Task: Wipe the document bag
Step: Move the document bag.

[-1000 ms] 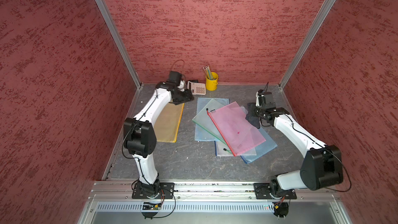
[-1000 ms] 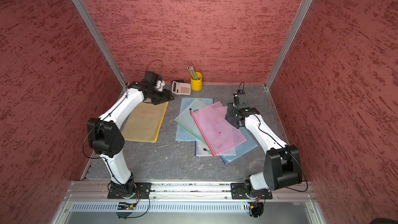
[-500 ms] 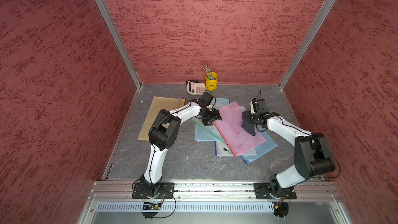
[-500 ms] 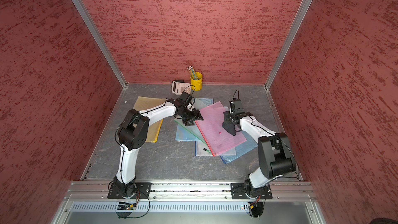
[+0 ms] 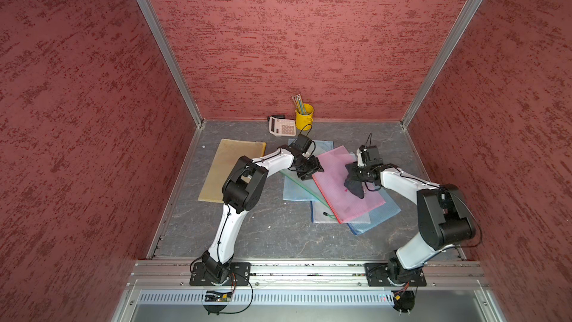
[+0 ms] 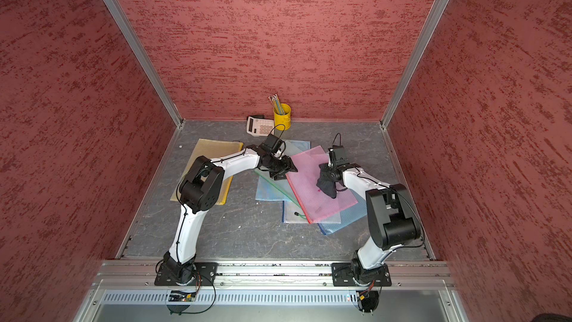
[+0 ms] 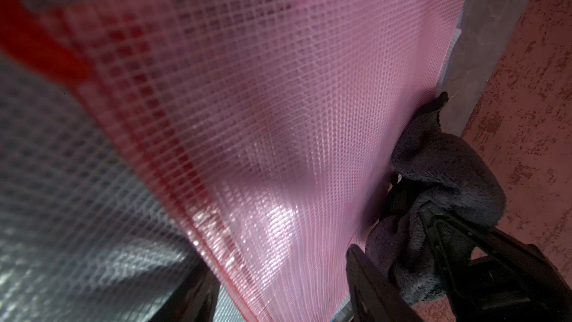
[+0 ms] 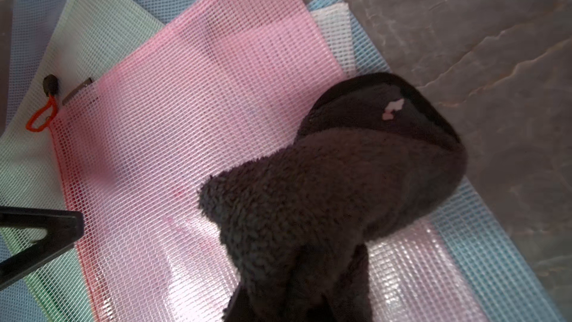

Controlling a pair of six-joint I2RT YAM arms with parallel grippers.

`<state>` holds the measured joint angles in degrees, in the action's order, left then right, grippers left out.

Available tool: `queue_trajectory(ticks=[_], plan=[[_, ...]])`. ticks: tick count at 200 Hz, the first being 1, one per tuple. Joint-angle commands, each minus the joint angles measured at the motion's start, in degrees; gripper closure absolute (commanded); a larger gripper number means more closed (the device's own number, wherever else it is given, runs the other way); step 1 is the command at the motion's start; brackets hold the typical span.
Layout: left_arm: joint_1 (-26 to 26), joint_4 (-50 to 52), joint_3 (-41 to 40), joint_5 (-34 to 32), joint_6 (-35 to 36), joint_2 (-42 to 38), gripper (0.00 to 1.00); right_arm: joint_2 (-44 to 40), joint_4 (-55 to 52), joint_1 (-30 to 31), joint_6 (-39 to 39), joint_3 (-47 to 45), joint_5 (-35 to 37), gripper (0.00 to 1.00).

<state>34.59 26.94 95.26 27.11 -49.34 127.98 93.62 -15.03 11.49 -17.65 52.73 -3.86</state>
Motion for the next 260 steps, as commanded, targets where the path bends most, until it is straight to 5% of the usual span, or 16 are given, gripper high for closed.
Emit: queue_trajectory(ticks=[1,76,114,156,202,235,260], plan=[[0.5,-6.0,-1.4,0.7,-0.7,1.2,0.49,0.3,2.0,0.3,-1.0,-0.6,-1.5,1.00],[0.1,-9.3,1.1,2.7,1.9,-0.3,1.00,-1.3,-2.0,0.3,0.8,1.7,1.4,1.00],[-0.8,-5.1,-2.3,3.9,9.9,-9.1,1.00,-7.3,-11.9,0.3,6.6,14.0,6.6,1.00],[-5.5,-4.9,-13.3,10.5,14.0,-15.9,1.00,-9.7,-14.9,8.1,8.5,22.1,0.1,1.00],[-9.1,-6.2,-18.5,13.0,17.3,-14.4,1.00,-4.4,-2.1,24.9,-1.5,8.8,-0.5,1.00],[-11.0,-2.4,-18.1,13.4,22.4,-13.1,1.00,-1.3,11.0,29.0,-12.8,-2.8,-0.8,1.00],[-11.4,-0.4,-17.0,15.8,25.0,-11.3,1.00,4.6,10.0,31.9,-15.5,-4.0,1.4,1.00]])
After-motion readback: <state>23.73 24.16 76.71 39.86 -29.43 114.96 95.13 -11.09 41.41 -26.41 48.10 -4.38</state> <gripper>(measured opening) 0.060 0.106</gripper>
